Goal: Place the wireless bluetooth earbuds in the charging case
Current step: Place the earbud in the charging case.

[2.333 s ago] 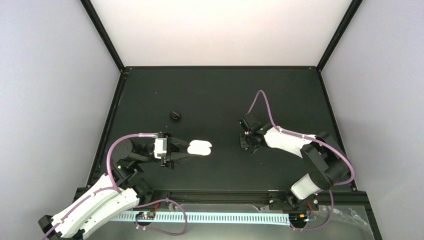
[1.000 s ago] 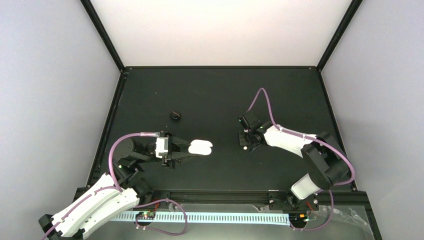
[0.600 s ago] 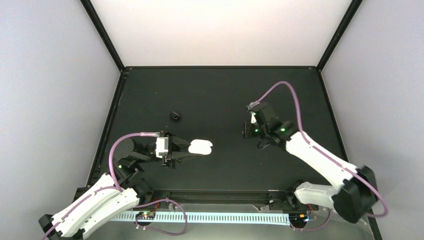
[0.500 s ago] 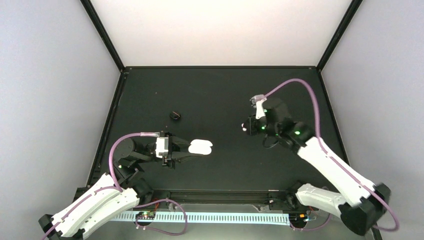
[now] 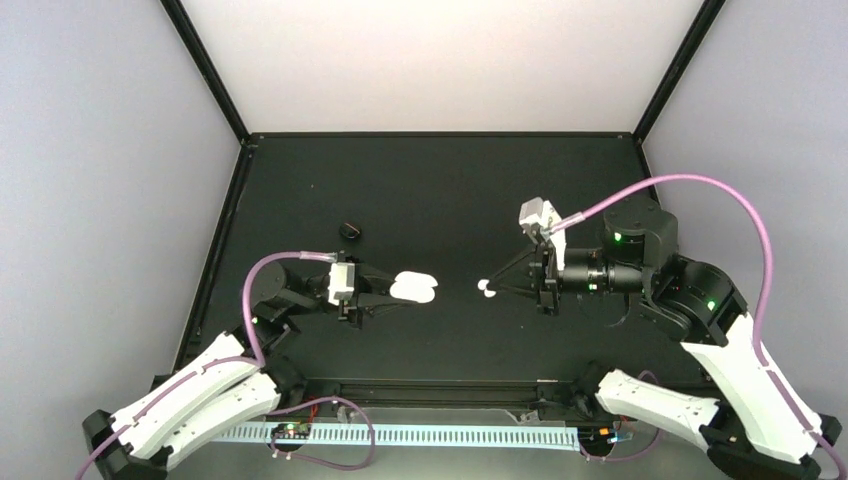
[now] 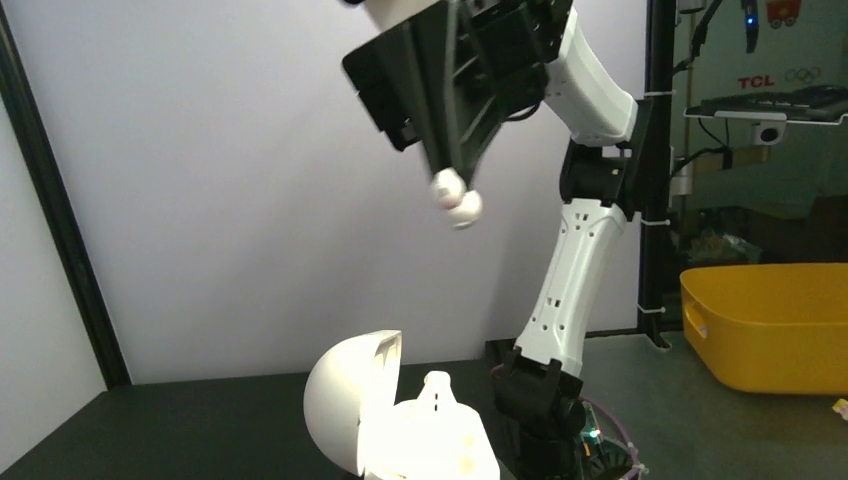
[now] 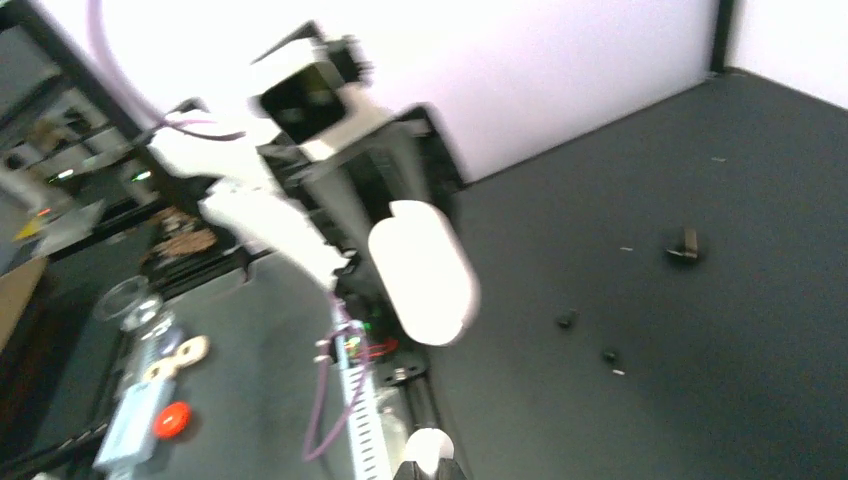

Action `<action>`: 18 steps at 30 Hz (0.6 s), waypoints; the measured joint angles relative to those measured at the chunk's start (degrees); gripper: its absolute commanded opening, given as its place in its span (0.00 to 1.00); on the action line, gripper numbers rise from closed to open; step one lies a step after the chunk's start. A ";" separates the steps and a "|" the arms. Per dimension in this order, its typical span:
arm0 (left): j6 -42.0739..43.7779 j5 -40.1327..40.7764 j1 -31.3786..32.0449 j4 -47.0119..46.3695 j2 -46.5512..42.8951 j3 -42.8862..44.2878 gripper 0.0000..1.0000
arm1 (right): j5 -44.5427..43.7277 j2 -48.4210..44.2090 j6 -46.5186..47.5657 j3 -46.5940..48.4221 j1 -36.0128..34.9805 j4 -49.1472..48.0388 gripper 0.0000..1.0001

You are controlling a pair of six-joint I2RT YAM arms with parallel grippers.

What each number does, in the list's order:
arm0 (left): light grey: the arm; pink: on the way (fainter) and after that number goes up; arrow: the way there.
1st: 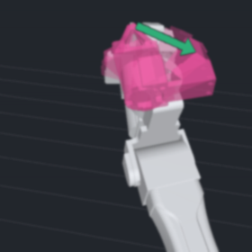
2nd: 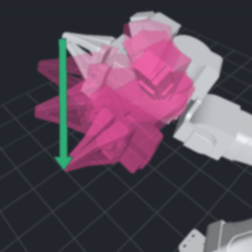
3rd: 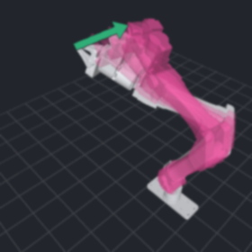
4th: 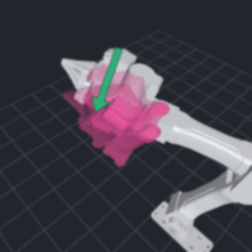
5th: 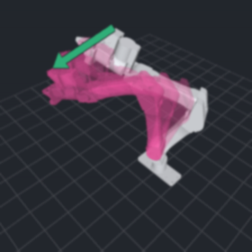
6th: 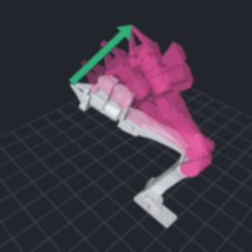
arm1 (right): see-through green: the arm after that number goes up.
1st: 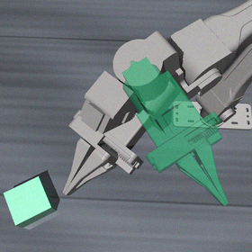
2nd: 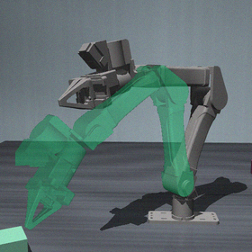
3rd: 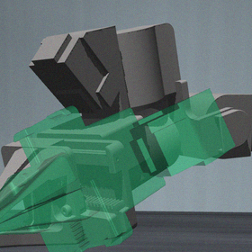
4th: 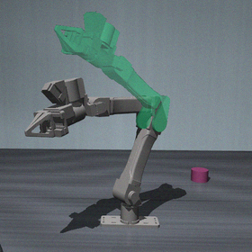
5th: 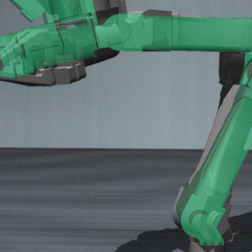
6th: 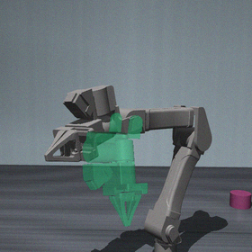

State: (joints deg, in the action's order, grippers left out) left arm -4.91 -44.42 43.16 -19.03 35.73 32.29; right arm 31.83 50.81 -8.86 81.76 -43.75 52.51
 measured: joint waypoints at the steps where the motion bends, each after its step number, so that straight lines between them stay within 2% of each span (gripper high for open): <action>1: -0.07 -0.48 0.00 -0.28 1.18 0.52 0.02 | 0.63 0.20 0.07 0.72 -1.77 0.24 0.01; 9: -0.22 -2.75 0.07 -1.20 5.90 3.17 0.02 | -3.74 7.76 1.25 5.79 -19.06 0.48 0.01; 18: 0.70 -4.96 0.33 0.39 5.88 3.17 0.02 | -10.16 15.72 3.72 11.43 -24.79 -0.44 0.01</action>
State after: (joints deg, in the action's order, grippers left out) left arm -4.21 -49.39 43.48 -18.63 41.60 35.46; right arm 21.67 66.52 -5.15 93.19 -68.53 52.07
